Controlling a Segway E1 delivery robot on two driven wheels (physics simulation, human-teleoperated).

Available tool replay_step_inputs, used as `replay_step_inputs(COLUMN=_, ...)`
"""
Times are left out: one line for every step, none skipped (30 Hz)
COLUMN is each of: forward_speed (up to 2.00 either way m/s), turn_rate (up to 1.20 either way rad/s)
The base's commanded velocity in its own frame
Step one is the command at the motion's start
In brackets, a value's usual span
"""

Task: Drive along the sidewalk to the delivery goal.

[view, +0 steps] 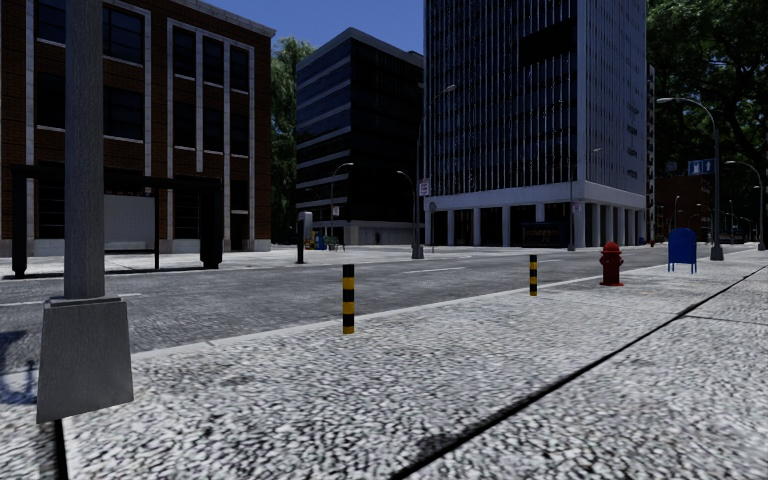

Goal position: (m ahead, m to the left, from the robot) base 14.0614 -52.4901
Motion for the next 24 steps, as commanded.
replay_step_inputs(forward_speed=0.00, turn_rate=0.00)
replay_step_inputs(forward_speed=0.00, turn_rate=0.00)
replay_step_inputs(forward_speed=0.00, turn_rate=0.00)
replay_step_inputs(forward_speed=0.00, turn_rate=0.00)
replay_step_inputs(forward_speed=0.00, turn_rate=0.00)
replay_step_inputs(forward_speed=0.00, turn_rate=0.00)
replay_step_inputs(forward_speed=0.00, turn_rate=0.00)
replay_step_inputs(forward_speed=0.00, turn_rate=0.00)
replay_step_inputs(forward_speed=0.00, turn_rate=0.00)
replay_step_inputs(forward_speed=0.00, turn_rate=0.00)
replay_step_inputs(forward_speed=0.00, turn_rate=0.00)
replay_step_inputs(forward_speed=0.00, turn_rate=0.00)
replay_step_inputs(forward_speed=0.00, turn_rate=0.00)
replay_step_inputs(forward_speed=0.00, turn_rate=0.00)
replay_step_inputs(forward_speed=0.00, turn_rate=0.00)
replay_step_inputs(forward_speed=0.00, turn_rate=0.00)
replay_step_inputs(forward_speed=0.00, turn_rate=0.00)
replay_step_inputs(forward_speed=0.00, turn_rate=0.00)
replay_step_inputs(forward_speed=0.00, turn_rate=0.00)
replay_step_inputs(forward_speed=0.00, turn_rate=0.00)
replay_step_inputs(forward_speed=0.00, turn_rate=0.00)
replay_step_inputs(forward_speed=0.00, turn_rate=0.00)
replay_step_inputs(forward_speed=0.00, turn_rate=0.00)
replay_step_inputs(forward_speed=0.00, turn_rate=0.00)
